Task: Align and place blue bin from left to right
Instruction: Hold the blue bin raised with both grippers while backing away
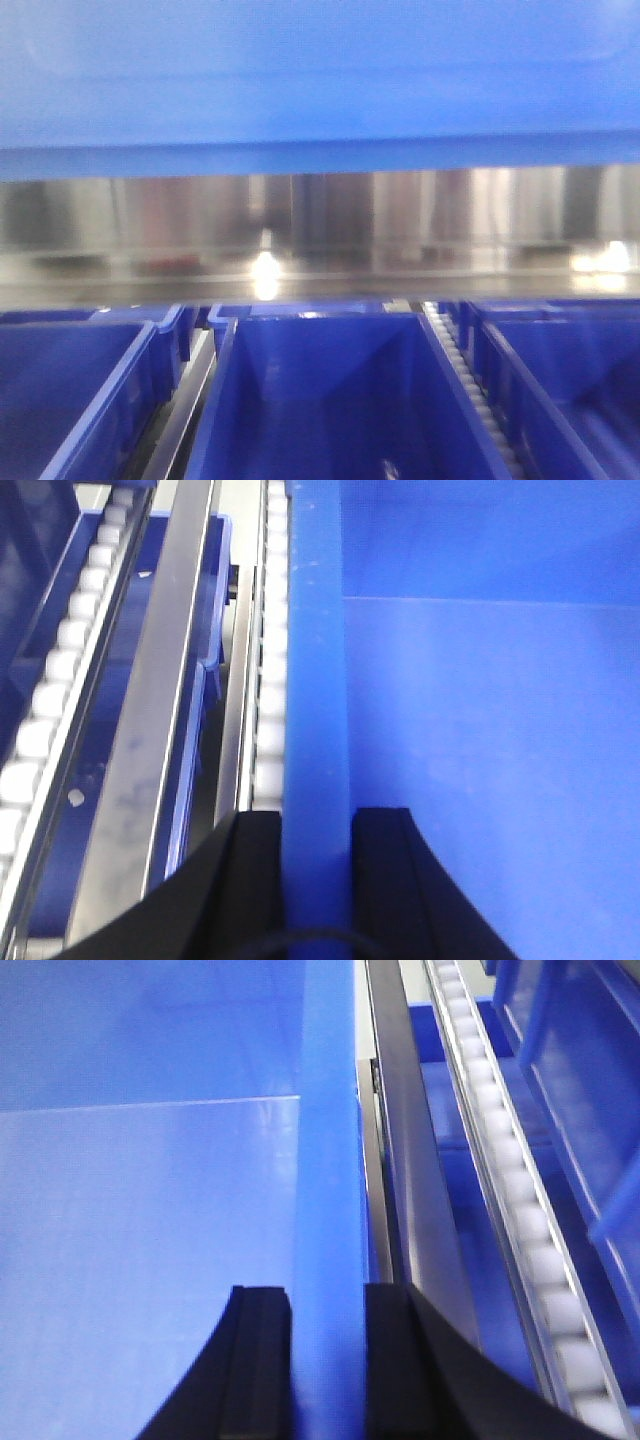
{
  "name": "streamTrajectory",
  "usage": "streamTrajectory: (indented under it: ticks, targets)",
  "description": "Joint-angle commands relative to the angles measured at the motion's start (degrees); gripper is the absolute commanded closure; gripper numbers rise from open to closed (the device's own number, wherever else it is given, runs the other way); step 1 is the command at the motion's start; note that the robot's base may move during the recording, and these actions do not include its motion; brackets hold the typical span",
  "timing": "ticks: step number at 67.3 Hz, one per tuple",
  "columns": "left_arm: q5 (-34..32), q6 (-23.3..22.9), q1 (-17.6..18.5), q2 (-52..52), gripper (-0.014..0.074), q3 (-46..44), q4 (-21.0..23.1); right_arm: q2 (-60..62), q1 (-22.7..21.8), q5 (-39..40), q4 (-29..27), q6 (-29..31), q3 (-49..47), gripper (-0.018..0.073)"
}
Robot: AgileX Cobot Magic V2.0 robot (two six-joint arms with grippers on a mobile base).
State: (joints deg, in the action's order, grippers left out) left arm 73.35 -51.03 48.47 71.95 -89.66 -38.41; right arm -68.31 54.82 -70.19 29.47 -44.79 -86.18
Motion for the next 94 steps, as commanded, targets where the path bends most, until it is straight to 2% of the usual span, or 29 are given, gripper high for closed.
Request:
streamTrajectory:
  ticks: [1, 38, 94]
  targets:
    - [-3.39, -0.37, 0.49, -0.94, 0.0707, -0.63, -2.02, 0.86, 0.25, 4.51, 2.78, 0.26, -0.4, 0.0638]
    - [-3.39, -0.37, 0.49, -0.94, 0.0707, -0.63, -2.02, 0.86, 0.25, 10.63, 2.78, 0.26, -0.4, 0.0638]
    - [-3.39, -0.37, 0.49, -0.94, 0.0707, -0.63, -2.02, 0.86, 0.25, 10.86, 2.78, 0.26, -0.4, 0.0638]
